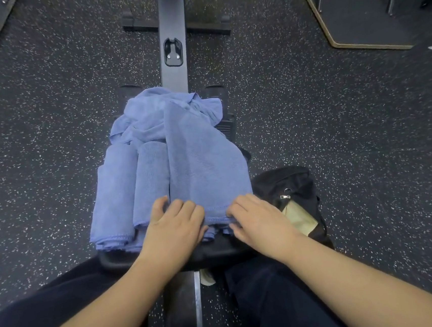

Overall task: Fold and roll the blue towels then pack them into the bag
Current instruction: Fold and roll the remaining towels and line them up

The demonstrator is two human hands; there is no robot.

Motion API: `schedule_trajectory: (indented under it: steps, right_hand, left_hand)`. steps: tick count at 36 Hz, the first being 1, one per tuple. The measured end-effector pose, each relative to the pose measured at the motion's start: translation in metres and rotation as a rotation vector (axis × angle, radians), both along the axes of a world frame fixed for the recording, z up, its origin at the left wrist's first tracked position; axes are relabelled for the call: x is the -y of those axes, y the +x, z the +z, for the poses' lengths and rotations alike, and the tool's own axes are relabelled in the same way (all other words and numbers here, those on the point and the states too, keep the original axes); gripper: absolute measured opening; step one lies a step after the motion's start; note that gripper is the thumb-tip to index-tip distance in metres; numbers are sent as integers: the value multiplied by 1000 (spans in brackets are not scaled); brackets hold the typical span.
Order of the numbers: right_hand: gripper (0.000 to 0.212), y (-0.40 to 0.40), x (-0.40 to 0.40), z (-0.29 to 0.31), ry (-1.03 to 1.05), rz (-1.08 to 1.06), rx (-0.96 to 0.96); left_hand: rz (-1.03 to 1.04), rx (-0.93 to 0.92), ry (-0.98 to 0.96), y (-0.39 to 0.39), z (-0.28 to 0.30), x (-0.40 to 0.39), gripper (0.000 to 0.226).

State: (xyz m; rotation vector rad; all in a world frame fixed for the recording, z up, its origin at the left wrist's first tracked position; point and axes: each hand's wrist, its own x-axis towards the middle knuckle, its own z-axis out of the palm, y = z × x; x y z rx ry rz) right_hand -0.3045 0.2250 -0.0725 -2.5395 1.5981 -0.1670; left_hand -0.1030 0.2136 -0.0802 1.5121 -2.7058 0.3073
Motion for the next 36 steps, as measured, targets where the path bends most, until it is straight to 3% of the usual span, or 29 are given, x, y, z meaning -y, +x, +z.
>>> schedule_trajectory:
  steps: [2, 4, 8, 10, 18, 25, 33, 36]
  right_hand:
    - [24, -1, 2, -4, 8, -4, -25]
    - [30, -1, 3, -7, 4, -8, -38]
    - [10, 1, 5, -8, -44, -8, -26]
    - [23, 0, 6, -10, -48, 2, -18]
    - [34, -1, 8, -7, -52, 2, 59]
    - [40, 0, 11, -7, 47, -14, 45]
    - [31, 1, 11, -4, -12, -46, 103]
    - [28, 2, 12, 0, -15, -67, 31]
  left_hand:
    - [-7, -28, 4, -3, -1, -1, 7]
    - [-29, -49, -7, -4, -3, -1, 14]
    - [-52, -119, -27, 0, -5, 5, 18]
    - [-62, -153, -31, 2, -5, 8, 21]
    - [-16, -230, -88, -3, -4, 10, 18]
    - [-67, -198, -70, -3, -5, 8, 9]
    - [-155, -127, -93, -1, -3, 8, 14]
    - [-144, -123, -61, -1, -3, 8, 9]
